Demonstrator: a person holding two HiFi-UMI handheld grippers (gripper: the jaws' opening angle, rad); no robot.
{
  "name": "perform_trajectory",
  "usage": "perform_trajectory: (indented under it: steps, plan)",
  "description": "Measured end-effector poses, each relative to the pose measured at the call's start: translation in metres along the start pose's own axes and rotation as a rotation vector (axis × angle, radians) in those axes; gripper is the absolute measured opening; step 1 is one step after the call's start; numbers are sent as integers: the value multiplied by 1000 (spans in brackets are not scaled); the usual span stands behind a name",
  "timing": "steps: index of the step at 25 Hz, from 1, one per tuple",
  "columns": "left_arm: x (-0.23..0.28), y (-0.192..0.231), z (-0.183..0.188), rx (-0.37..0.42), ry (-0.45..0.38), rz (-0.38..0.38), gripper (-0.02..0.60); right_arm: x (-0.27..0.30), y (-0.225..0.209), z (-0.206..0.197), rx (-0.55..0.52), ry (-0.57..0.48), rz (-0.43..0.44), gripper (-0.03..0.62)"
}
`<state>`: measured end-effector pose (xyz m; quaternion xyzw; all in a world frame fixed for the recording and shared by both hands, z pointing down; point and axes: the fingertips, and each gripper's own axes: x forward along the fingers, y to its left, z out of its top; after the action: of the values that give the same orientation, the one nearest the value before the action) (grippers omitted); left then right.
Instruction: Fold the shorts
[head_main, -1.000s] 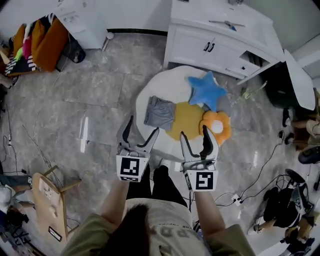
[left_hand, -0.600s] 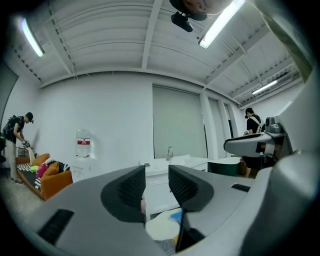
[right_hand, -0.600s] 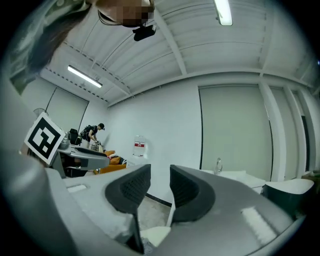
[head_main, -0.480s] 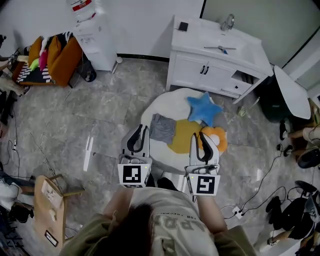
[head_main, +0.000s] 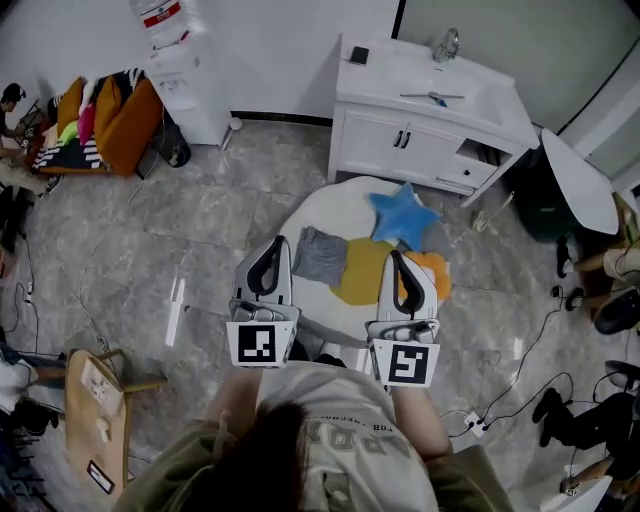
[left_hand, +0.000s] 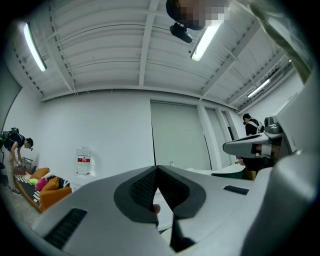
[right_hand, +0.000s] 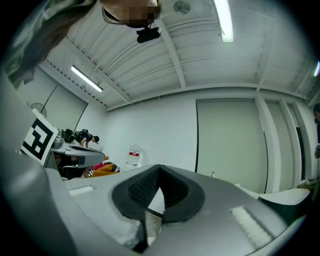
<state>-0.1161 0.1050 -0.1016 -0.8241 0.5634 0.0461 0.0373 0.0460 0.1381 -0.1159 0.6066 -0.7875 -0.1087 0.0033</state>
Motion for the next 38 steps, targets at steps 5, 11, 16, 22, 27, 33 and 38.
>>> perform_trajectory:
  steps: [5,11,16,22,27,33,38]
  plan:
    - [7,-8,3,9,-5,-14,9,5,-10,5,16,-22,-15,2]
    - [20,-18,2,31,-15,-34,9,8,-12,9,37,-84,4,2]
    - [33,-29,10,48,-38,-57,9,18,-24,14,56,-86,-33,0]
    - [36,-28,13,51,-36,-59,9,19,-28,18,60,-101,-33,-2]
    - [38,-29,13,53,-30,-62,9,22,-32,19,62,-106,-33,-2]
    - [39,-37,12,64,-30,-68,9,20,-32,16,67,-99,-29,-2]
    - [40,-40,6,59,-10,-70,9,20,-38,12,63,-84,-31,-2]
